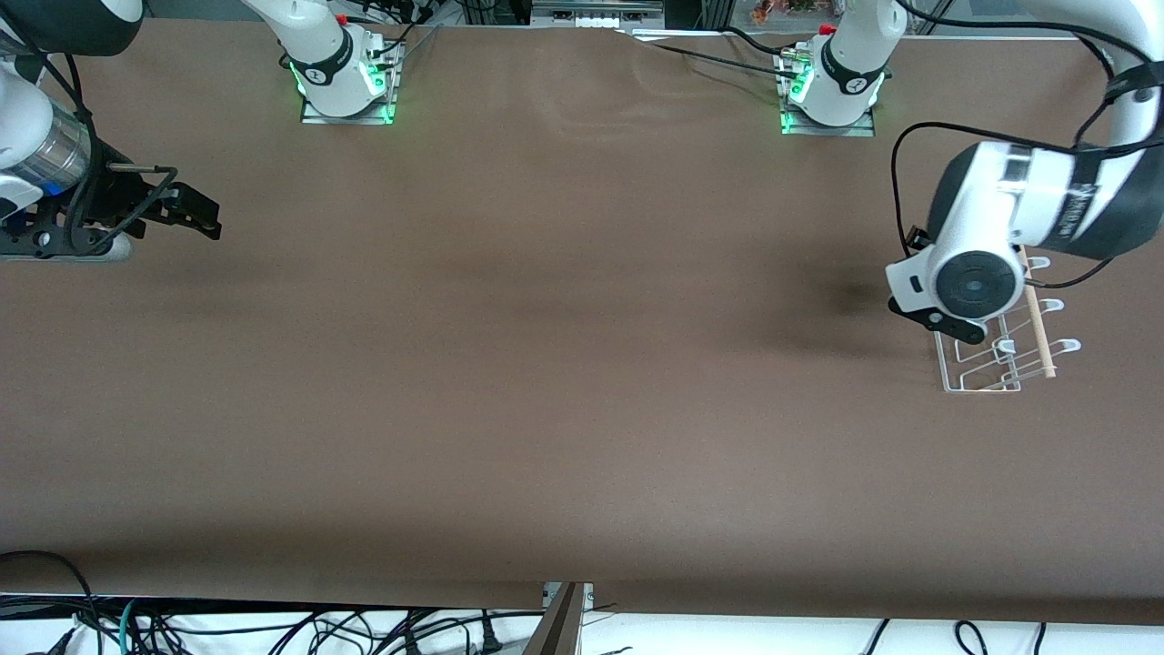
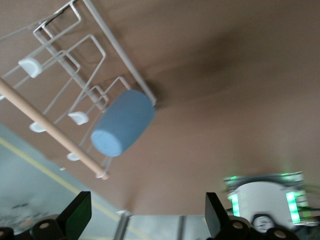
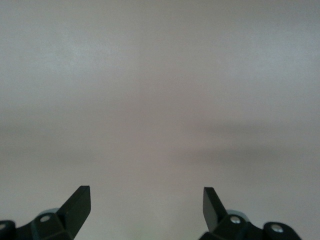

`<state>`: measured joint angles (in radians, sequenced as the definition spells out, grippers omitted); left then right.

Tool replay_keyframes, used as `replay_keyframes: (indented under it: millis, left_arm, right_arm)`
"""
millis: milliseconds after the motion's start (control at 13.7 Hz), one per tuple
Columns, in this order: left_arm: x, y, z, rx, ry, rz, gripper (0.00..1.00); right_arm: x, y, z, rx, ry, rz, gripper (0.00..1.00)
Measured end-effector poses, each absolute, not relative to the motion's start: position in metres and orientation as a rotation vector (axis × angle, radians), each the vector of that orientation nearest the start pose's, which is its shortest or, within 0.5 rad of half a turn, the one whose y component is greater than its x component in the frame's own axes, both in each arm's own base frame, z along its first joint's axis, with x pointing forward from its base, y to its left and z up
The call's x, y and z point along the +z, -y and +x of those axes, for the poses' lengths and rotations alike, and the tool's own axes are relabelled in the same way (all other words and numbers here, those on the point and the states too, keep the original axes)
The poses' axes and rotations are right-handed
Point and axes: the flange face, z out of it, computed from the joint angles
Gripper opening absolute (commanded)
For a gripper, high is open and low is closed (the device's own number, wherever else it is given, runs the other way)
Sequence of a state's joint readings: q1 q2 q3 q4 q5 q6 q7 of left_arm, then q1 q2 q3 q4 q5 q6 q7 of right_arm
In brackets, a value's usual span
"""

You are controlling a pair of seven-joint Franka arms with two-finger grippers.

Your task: Transfer cup to left arm and place on rack

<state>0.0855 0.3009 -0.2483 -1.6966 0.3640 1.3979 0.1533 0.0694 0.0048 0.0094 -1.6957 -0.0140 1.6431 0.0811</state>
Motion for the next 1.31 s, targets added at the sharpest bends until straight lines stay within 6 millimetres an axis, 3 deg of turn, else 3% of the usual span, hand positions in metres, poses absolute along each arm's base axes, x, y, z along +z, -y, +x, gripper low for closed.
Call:
replay_keyframes:
  millis: [364, 510, 656, 802, 1020, 1312]
  left_arm:
    - [0.469, 0.06, 0.598, 0.582, -0.419, -2.907, 1.0]
    - [0.505, 0.067, 0.603, 0.39, -0.396, -2.995, 1.0]
    - [0.541, 0.057, 0.599, 0.228, -0.331, -3.088, 1.0]
    - [0.564, 0.044, 0.59, 0.084, -0.23, -3.129, 1.0]
    - [0.552, 0.046, 0.578, -0.129, -0.068, -3.136, 1.0]
    - [0.54, 0.053, 0.565, -0.108, -0.05, -3.136, 1.0]
  right_arm:
    - [0.571, -0.044, 0.556, 0.082, 0.007, -3.159, 0.99]
    - [0.571, -0.045, 0.556, 0.081, 0.01, -3.159, 0.99]
    - [0.572, -0.046, 0.556, 0.08, 0.013, -3.159, 0.99]
    - [0.572, -0.047, 0.556, 0.079, 0.016, -3.159, 0.99]
    - [0.572, -0.047, 0.556, 0.079, 0.017, -3.159, 0.99]
    - [0.572, -0.047, 0.556, 0.079, 0.017, -3.159, 0.99]
